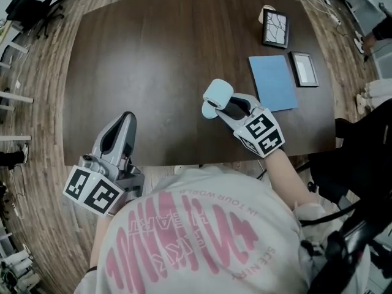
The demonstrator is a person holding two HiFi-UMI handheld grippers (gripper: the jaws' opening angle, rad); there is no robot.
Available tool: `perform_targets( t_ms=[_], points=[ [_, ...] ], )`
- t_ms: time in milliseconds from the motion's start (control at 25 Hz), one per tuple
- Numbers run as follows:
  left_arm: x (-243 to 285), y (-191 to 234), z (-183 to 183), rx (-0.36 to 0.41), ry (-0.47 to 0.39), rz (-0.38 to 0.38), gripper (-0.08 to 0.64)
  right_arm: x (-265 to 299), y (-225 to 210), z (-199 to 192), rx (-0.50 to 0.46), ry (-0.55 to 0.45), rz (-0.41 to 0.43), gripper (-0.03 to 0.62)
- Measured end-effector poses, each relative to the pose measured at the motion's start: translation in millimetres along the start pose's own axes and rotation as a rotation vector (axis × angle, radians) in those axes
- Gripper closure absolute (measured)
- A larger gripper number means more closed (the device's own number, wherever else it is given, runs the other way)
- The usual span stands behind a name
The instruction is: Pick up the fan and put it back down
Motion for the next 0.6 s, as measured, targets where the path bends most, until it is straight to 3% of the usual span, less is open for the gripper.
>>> perform_targets(
  t_ms=[160,360,480,600],
  points=[
    [15.9,-6.6,-1.7,0.002,0.036,-0.077,0.540,-26.9,1.4,-2.9,0.063,0.013,-0.025,0.431],
    [35.7,-19.1,-0.4,0.005,0.060,-0.175,0.540,-70.7,-2.8,-2.4,0.257,-0.034,-0.090,0.456],
    [43.9,-27.0,-2.6,0.005,0.074,-0.226,0.540,-99.0,-5.5,10.0,0.353,-0.149,-0.133,0.458],
    [46.6,-31.5,-6.2,0.002,0.096,-0.270,0.540,-126.2,-6.3,35.6,0.412,-0.340,-0.185,0.508]
  ],
)
Point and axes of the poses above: the fingertips, and each gripper's own axes: x forward along the fingers, y to its left, z out of its top, the point moved 5 cm from there along -x, backward along the fingers, and after that the axes turned 8 degrees about -x, right-handed, at the moved point
